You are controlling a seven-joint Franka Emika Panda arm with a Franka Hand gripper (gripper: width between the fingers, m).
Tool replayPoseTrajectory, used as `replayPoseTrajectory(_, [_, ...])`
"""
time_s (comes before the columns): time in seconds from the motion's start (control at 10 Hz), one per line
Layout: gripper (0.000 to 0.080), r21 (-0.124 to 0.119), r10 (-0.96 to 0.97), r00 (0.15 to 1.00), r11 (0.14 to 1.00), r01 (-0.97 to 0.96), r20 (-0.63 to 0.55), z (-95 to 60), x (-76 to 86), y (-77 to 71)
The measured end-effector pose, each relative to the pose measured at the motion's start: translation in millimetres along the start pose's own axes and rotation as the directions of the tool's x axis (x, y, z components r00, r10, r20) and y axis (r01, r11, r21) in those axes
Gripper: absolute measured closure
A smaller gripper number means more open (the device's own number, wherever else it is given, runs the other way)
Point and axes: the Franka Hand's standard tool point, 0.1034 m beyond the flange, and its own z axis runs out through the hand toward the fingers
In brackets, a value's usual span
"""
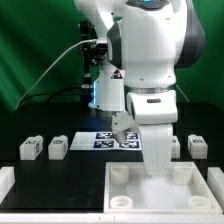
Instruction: Assemble one leg
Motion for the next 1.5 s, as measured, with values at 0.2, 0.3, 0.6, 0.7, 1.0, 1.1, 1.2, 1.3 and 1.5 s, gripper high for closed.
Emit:
replayPoseTrajectory(0.2, [0.0736, 0.038, 0.007, 1.0, 0.999, -0.007, 0.0, 1.2, 15.0, 0.4])
replayPoseTrajectory(0.3, [0.0736, 0.045, 0.019, 1.0, 0.999, -0.019, 0.003, 1.5, 16.3, 0.4])
replayPoseTrajectory(0.6, [0.0735, 0.043, 0.022, 1.0, 0.999, -0.023, 0.01, 1.2, 15.9, 0.4])
replayPoseTrajectory(0.7, [0.0731, 0.043, 0.023, 1.0, 0.999, -0.023, 0.01, 1.2, 15.7, 0.3])
replayPoseTrajectory(1.0, [0.0552, 0.045, 0.024, 1.0, 0.999, -0.024, 0.01, 2.0, 15.0, -0.1])
replayPoseTrajectory(1.1, [0.0374, 0.045, 0.024, 1.0, 0.999, -0.025, 0.01, 2.1, 14.8, -0.2])
replayPoseTrajectory(1.2, [0.0203, 0.045, 0.025, 1.0, 0.999, -0.025, 0.009, 2.2, 14.6, -0.2])
replayPoseTrajectory(1.3, [0.0165, 0.045, 0.025, 1.0, 0.999, -0.026, 0.009, 2.2, 14.5, -0.2])
replayPoseTrajectory(1.5, [0.0153, 0.045, 0.026, 1.0, 0.999, -0.026, 0.009, 2.3, 14.2, -0.2])
